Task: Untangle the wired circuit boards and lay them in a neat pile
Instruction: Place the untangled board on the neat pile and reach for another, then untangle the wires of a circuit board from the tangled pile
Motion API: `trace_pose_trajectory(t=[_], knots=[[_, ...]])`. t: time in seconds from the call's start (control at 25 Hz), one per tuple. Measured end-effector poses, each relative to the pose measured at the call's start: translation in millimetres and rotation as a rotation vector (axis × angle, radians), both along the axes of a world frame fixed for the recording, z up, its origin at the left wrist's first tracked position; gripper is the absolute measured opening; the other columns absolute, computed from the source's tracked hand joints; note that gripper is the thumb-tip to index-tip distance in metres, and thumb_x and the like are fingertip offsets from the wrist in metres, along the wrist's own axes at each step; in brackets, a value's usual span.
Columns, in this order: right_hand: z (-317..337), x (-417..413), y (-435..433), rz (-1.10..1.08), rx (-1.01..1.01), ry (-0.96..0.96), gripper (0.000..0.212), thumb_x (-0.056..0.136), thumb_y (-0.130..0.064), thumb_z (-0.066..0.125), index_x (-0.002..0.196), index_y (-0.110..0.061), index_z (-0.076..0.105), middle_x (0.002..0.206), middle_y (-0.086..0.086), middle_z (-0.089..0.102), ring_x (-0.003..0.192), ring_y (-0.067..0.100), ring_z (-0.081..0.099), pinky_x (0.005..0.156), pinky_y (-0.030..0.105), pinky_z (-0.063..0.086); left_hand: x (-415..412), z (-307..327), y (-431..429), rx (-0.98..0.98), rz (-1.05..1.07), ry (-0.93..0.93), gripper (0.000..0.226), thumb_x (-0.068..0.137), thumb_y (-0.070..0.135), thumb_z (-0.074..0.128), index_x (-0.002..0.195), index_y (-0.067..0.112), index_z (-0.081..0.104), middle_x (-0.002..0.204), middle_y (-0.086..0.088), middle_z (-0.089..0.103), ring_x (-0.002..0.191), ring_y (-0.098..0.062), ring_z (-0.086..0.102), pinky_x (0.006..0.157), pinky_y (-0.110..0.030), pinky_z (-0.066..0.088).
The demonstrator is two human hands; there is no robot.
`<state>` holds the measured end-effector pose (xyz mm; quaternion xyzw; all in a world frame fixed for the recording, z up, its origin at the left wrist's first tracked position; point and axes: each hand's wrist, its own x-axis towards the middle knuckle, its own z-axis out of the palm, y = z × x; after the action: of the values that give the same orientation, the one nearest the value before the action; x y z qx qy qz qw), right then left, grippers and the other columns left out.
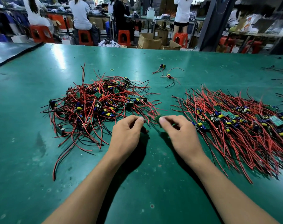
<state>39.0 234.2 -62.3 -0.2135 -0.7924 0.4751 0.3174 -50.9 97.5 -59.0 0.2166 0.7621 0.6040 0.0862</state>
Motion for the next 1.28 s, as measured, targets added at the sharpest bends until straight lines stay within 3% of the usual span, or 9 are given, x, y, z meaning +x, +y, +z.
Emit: trace_pose_trajectory(t=[0.08, 0.16, 0.28, 0.48, 0.64, 0.76, 0.96, 1.12, 1.28], knots=[[11.0, 1.4, 1.5, 0.104, -0.533, 0.143, 0.02, 0.093, -0.032, 0.067, 0.075, -0.025, 0.07, 0.05, -0.011, 0.042, 0.04, 0.003, 0.034, 0.041, 0.019, 0.032, 2.6, 1.2, -2.2, 0.041, -0.001, -0.008, 0.026, 0.099, 0.029, 0.055, 0.086, 0.014, 0.072, 0.068, 0.001, 0.073, 0.047, -0.005, 0.056, 0.052, -0.022, 0.043], [20.6, 7.1, 7.6, 0.327, -0.929, 0.207, 0.017, 0.092, -0.036, 0.062, 0.084, -0.024, 0.072, 0.046, -0.01, 0.026, 0.035, 0.004, 0.021, 0.038, 0.018, 0.02, 4.5, 3.1, -3.6, 0.104, -0.028, -0.053, 0.029, 0.099, 0.031, 0.055, 0.084, 0.013, 0.072, 0.065, -0.003, 0.072, 0.043, -0.009, 0.051, 0.046, -0.018, 0.038], [26.7, 13.1, 11.4, 0.659, -1.173, 0.224, 0.025, 0.088, -0.039, 0.062, 0.102, -0.022, 0.075, 0.058, -0.009, 0.046, 0.042, 0.002, 0.036, 0.044, 0.017, 0.033, 5.3, 5.9, -5.9, 0.166, -0.074, -0.1, 0.031, 0.097, 0.035, 0.056, 0.082, 0.012, 0.071, 0.063, -0.008, 0.07, 0.046, -0.018, 0.043, 0.046, -0.024, 0.033], [25.4, 10.9, 4.0, 0.668, -1.116, 0.044, 0.045, 0.088, -0.059, 0.051, 0.099, -0.02, 0.07, 0.082, 0.0, 0.062, 0.06, 0.011, 0.05, 0.053, 0.023, 0.041, 8.5, 9.6, -7.2, 0.224, -0.174, -0.17, 0.035, 0.095, 0.036, 0.058, 0.083, 0.007, 0.071, 0.064, -0.008, 0.07, 0.036, -0.014, 0.046, 0.037, -0.02, 0.037], [16.2, 6.8, -5.3, 0.567, -0.935, -0.01, 0.007, 0.085, -0.031, 0.069, 0.09, -0.025, 0.069, 0.083, -0.001, 0.062, 0.054, 0.008, 0.051, 0.045, 0.02, 0.043, 12.5, 8.2, -5.4, 0.285, -0.282, -0.289, 0.024, 0.091, 0.035, 0.064, 0.088, 0.012, 0.071, 0.053, 0.002, 0.063, 0.038, -0.011, 0.05, 0.04, -0.02, 0.041], [10.6, 3.9, -6.7, 0.53, -0.842, 0.027, 0.016, 0.078, -0.017, 0.072, 0.089, -0.029, 0.072, 0.085, -0.001, 0.066, 0.056, 0.007, 0.056, 0.049, 0.017, 0.045, 9.3, 8.5, -4.6, 0.346, -0.284, -0.343, 0.029, 0.078, 0.038, 0.07, 0.092, 0.012, 0.071, 0.066, 0.0, 0.068, 0.043, -0.012, 0.054, 0.042, -0.02, 0.045], [7.3, 2.0, -10.7, 0.442, -0.725, 0.078, 0.033, 0.069, -0.021, 0.079, 0.098, -0.02, 0.063, 0.083, -0.001, 0.068, 0.043, 0.007, 0.048, 0.04, 0.022, 0.039, 9.5, 4.2, -2.5, 0.251, -0.287, -0.202, 0.017, 0.09, 0.028, 0.067, 0.094, 0.011, 0.072, 0.07, -0.002, 0.066, 0.048, -0.009, 0.052, 0.045, -0.02, 0.045], [9.5, 2.5, -13.4, 0.345, -0.676, 0.107, 0.02, 0.084, -0.001, 0.071, 0.096, -0.012, 0.061, 0.08, 0.006, 0.067, 0.045, 0.008, 0.056, 0.04, 0.019, 0.043, 8.8, 1.8, -4.2, 0.217, -0.313, -0.126, 0.019, 0.097, 0.023, 0.059, 0.093, 0.011, 0.073, 0.072, 0.001, 0.064, 0.054, -0.01, 0.048, 0.049, -0.02, 0.042], [11.1, 3.3, -13.1, 0.33, -0.638, 0.084, 0.013, 0.087, -0.008, 0.072, 0.095, -0.014, 0.063, 0.083, 0.007, 0.068, 0.044, 0.017, 0.056, 0.041, 0.022, 0.046, 9.0, 1.7, -4.9, 0.153, -0.293, -0.034, 0.018, 0.099, 0.019, 0.056, 0.101, 0.01, 0.072, 0.077, 0.004, 0.068, 0.054, -0.001, 0.052, 0.055, -0.018, 0.043]])
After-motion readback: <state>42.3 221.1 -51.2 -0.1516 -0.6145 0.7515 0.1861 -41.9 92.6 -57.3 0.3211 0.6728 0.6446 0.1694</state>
